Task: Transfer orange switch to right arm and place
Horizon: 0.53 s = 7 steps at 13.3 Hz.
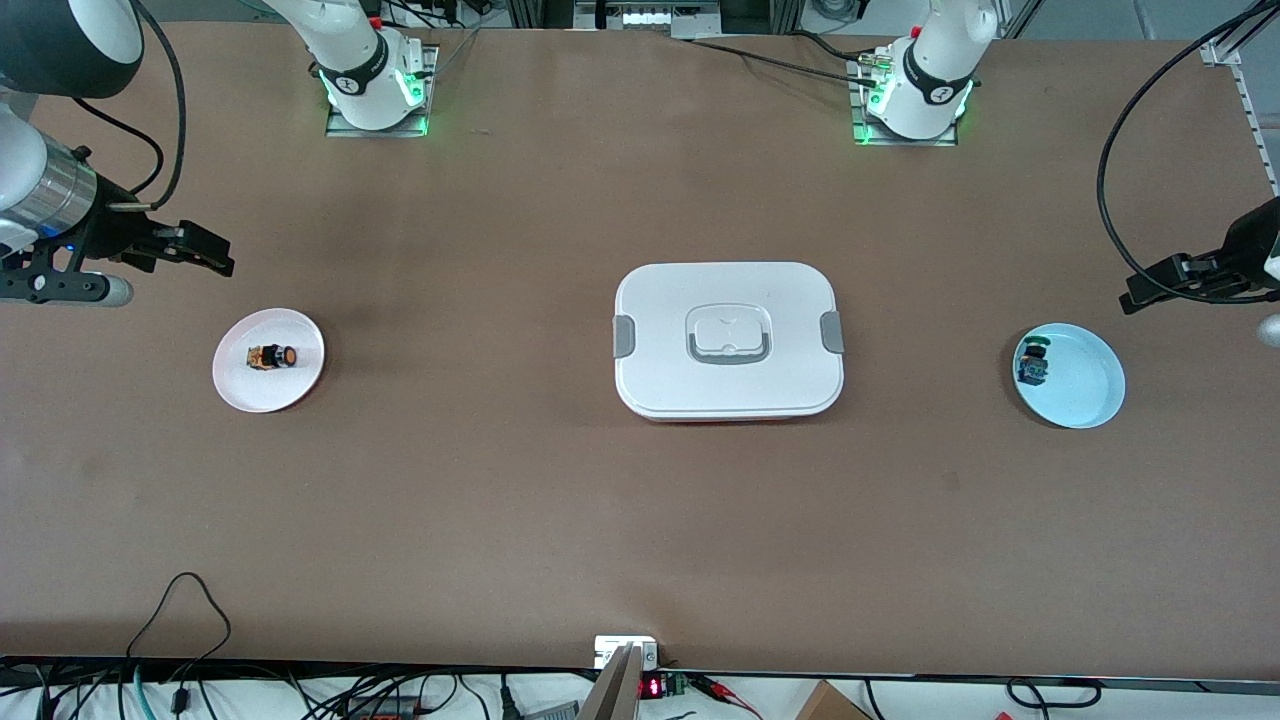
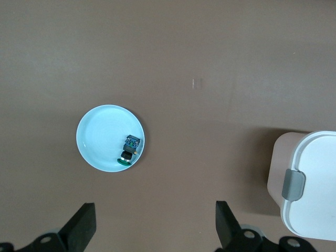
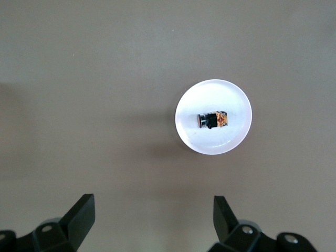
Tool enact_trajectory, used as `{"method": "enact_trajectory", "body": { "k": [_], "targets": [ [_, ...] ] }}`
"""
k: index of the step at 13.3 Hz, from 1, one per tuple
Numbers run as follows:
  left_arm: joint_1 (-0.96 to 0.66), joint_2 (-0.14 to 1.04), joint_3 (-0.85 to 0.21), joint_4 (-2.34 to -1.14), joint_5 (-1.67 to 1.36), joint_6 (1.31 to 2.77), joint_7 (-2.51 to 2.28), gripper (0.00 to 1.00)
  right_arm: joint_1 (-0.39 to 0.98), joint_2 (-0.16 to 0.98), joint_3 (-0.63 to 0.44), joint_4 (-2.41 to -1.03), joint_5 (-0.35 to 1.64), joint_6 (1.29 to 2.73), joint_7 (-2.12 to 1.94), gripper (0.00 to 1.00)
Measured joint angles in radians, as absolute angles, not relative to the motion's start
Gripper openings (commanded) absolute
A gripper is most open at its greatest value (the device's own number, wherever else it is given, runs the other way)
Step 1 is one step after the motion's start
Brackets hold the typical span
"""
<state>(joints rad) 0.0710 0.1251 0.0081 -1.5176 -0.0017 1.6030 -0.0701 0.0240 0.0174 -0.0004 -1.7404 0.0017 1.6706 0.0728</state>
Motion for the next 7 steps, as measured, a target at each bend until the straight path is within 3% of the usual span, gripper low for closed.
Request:
{"method": "enact_trajectory", "body": {
  "k": [7],
  "targets": [
    [0.072,0.076,0.005,-1.550,-0.002,1.545,-0.070,1.00,0.022,0.017,-0.004,-1.713,0.000,1.657,0.064,1.00]
  ]
}}
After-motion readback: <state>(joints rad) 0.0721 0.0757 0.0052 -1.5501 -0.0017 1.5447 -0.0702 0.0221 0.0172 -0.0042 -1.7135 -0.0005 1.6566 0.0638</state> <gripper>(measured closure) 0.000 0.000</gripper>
